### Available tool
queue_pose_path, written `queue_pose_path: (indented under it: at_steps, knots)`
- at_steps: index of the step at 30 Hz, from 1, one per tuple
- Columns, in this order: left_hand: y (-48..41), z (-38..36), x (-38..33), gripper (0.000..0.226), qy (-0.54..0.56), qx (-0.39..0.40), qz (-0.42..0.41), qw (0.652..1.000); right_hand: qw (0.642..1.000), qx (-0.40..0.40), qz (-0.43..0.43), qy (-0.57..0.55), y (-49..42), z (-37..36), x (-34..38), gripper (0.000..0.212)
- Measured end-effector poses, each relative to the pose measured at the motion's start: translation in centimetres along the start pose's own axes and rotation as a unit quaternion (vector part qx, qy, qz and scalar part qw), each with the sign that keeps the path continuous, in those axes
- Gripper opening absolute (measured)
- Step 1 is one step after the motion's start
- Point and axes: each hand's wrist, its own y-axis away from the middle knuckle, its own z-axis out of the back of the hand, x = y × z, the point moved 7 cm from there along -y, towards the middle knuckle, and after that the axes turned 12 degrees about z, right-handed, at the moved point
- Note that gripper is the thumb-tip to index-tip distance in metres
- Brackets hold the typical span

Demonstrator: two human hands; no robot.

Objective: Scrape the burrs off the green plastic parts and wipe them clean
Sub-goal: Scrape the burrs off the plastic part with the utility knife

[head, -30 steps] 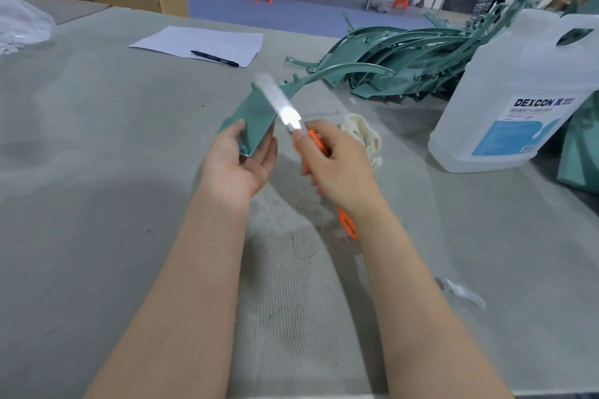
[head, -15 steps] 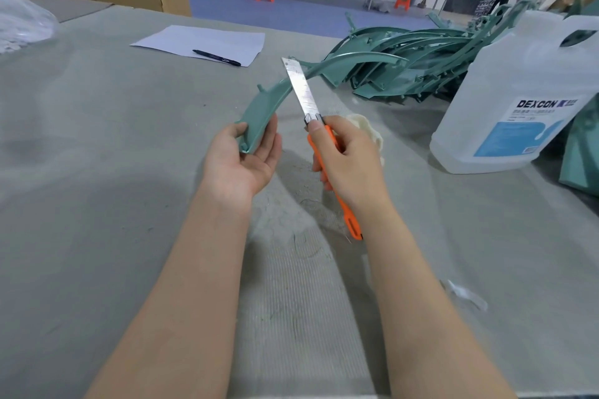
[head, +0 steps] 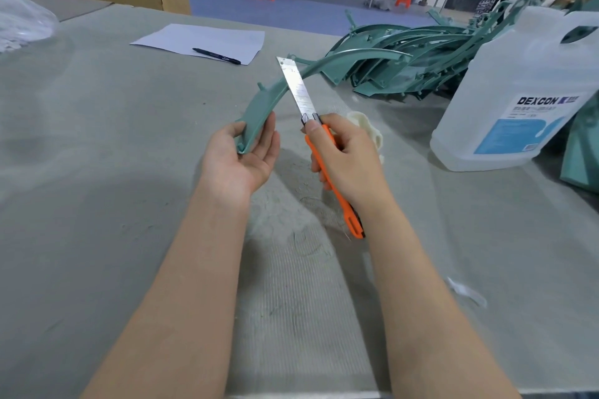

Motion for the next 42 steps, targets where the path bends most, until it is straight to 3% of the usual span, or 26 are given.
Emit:
queue_pose_path:
  at_steps: [4, 6, 9, 13, 16, 25, 42]
  knots:
    - [-0.1, -0.4, 0.2, 0.017, 0.002, -0.001, 0.004, 1.000, 0.987, 0.123, 0.048, 0.087, 0.4, -2.4, 0.6, 0.016]
    - [0.0, -0.5, 0.1, 0.018, 0.001, 0.002, 0.004, 1.000, 0.982, 0.147, 0.053, 0.104, 0.6, -3.2, 0.7, 0.017]
    - [-0.1, -0.3, -0.4, 0.019, 0.011, -0.005, -0.014, 1.000, 0.989, 0.107, 0.046, 0.090, 0.4, -2.4, 0.6, 0.021]
    - [-0.1, -0.2, -0.1, 0.021, 0.004, -0.002, -0.009, 1.000, 0.998, -0.041, 0.025, 0.049, -0.3, 0.5, 0.1, 0.019]
    - [0.2, -0.5, 0.1, 0.015, -0.004, 0.009, 0.004, 1.000, 0.994, -0.083, 0.020, 0.062, -0.4, 1.3, -0.1, 0.019]
    - [0.6, -0.7, 0.2, 0.017, -0.003, 0.014, 0.000, 1.000, 0.994, -0.062, 0.054, 0.075, -0.3, 0.8, 0.4, 0.023]
    - [0.8, -0.4, -0.1, 0.020, 0.005, 0.003, -0.013, 1.000, 1.000, -0.014, 0.018, 0.004, -0.1, 0.2, 0.1, 0.017]
